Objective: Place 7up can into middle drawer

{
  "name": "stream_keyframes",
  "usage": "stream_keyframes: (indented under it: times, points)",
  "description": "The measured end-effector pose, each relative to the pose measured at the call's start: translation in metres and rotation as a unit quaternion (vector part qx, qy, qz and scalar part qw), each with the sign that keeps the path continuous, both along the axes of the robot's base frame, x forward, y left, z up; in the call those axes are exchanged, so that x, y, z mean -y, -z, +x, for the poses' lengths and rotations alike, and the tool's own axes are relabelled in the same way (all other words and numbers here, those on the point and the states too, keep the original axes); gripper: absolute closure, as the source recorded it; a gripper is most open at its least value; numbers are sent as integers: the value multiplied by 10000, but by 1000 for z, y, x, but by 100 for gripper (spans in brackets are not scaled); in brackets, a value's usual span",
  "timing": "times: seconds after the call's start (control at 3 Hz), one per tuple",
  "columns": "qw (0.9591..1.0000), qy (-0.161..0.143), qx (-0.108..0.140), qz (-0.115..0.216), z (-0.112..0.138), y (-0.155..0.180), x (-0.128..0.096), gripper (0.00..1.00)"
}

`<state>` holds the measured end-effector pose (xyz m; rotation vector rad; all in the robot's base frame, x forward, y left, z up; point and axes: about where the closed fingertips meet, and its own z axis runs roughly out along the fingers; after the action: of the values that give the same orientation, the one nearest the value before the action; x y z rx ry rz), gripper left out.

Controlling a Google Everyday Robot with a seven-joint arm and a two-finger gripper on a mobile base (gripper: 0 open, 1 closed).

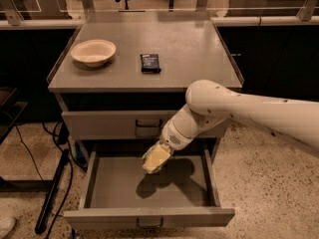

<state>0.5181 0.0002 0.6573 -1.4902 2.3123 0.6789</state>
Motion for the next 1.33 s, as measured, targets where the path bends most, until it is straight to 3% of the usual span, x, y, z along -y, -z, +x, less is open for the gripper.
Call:
stream_keyframes:
  times: [0.67,1.33]
  points:
    - [9999,36,-144,30,-2,18,-5,100]
    - [9979,405,-494,-75,-3,75,2,100]
